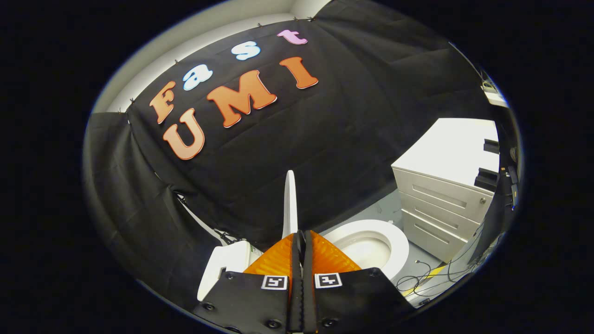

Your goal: Open the toilet lid.

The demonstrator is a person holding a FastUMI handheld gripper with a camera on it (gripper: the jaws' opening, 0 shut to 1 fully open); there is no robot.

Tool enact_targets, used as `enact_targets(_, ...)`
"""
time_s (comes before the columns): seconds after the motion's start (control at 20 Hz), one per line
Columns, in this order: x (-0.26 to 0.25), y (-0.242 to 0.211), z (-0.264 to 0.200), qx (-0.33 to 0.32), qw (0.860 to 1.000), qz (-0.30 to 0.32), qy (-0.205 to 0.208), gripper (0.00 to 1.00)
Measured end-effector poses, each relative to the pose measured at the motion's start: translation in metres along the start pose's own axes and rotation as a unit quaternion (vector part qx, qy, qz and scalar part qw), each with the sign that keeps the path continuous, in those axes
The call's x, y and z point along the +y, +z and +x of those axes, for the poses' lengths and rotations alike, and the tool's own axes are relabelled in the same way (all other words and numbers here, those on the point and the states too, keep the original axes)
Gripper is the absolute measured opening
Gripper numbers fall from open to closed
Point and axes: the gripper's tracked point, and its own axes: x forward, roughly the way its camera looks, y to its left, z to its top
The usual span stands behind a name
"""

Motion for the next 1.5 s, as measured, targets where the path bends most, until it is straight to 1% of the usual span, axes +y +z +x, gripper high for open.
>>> enact_targets(0.45, 0.085, -0.012, -0.013, -0.004, 0.996, -0.084, 0.039, 0.08)
enact_targets(0.6, 0.107, -0.017, -0.016, -0.004, 0.994, -0.094, 0.049, 0.08)
enact_targets(0.8, 0.137, -0.028, -0.022, -0.003, 0.990, -0.128, 0.057, 0.08)
enact_targets(1.05, 0.178, -0.044, -0.026, 0.004, 0.987, -0.145, 0.073, 0.08)
enact_targets(1.5, 0.235, -0.076, -0.034, 0.007, 0.974, -0.207, 0.092, 0.08)
